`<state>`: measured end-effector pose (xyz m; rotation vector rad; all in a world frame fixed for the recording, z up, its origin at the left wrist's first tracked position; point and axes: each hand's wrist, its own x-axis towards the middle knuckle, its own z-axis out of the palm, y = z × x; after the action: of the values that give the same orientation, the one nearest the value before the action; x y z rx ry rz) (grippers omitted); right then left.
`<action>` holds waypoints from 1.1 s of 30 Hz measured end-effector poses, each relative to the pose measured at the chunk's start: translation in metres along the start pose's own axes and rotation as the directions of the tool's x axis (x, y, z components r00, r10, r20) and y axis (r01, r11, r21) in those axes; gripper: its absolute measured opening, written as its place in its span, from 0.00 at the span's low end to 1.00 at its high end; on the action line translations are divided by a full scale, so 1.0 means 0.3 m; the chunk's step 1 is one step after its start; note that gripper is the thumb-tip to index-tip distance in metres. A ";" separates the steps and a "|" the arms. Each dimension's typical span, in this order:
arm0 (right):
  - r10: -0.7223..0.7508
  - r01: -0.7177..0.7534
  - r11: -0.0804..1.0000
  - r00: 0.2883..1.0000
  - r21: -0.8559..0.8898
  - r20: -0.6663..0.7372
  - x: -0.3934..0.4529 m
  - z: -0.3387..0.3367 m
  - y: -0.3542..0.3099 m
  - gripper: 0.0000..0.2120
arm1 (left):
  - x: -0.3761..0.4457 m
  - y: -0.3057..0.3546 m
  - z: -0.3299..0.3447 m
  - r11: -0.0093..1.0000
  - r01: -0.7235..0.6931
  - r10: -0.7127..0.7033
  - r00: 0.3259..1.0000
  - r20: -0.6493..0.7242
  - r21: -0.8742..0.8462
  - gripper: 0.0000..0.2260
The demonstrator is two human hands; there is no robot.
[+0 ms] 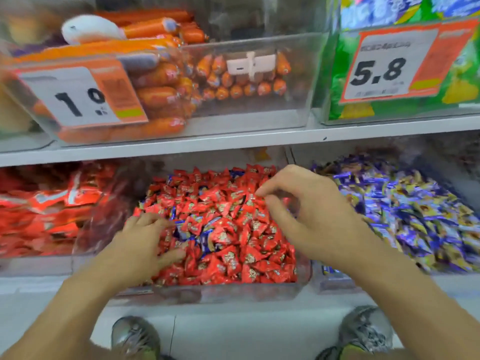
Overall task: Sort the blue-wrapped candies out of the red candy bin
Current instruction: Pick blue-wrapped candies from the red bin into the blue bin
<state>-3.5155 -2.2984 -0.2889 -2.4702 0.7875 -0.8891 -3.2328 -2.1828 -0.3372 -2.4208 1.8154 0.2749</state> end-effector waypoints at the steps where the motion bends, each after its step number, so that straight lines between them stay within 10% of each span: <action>1: -0.057 0.055 0.998 0.995 0.019 0.083 0.015 0.053 -0.039 0.08 | -0.007 -0.035 0.004 1.000 -0.023 0.022 0.998 0.065 0.000 0.45; 8: -0.039 0.076 0.995 0.893 -0.065 0.449 0.199 0.357 -0.139 0.11 | -0.022 -0.108 0.028 0.986 -0.100 0.102 0.995 0.008 -0.135 0.31; 12: 0.062 0.134 0.963 0.737 -0.235 0.673 0.271 0.453 -0.117 0.31 | 0.022 -0.093 0.035 0.972 -0.085 0.051 0.986 -0.159 -0.219 0.32; 17: 0.115 0.134 0.942 0.732 -0.308 0.671 0.316 0.452 -0.064 0.30 | 0.105 -0.040 0.044 0.927 -0.230 0.190 0.969 -0.159 -0.296 0.21; 28: 0.304 0.090 0.870 0.675 -0.484 0.672 0.281 0.343 -0.059 0.56 | 0.146 -0.015 0.086 0.879 -0.208 0.227 0.974 -0.006 -0.429 0.53; 33: 0.305 0.123 0.857 0.663 -0.501 0.684 0.288 0.406 -0.077 0.58 | 0.149 -0.010 0.066 0.839 -0.162 0.217 0.975 0.047 -0.520 0.53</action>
<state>-3.3696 -2.3138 -0.3252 -2.8176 0.8842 0.5003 -3.2195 -2.2203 -0.3657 -2.4609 2.1545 1.0090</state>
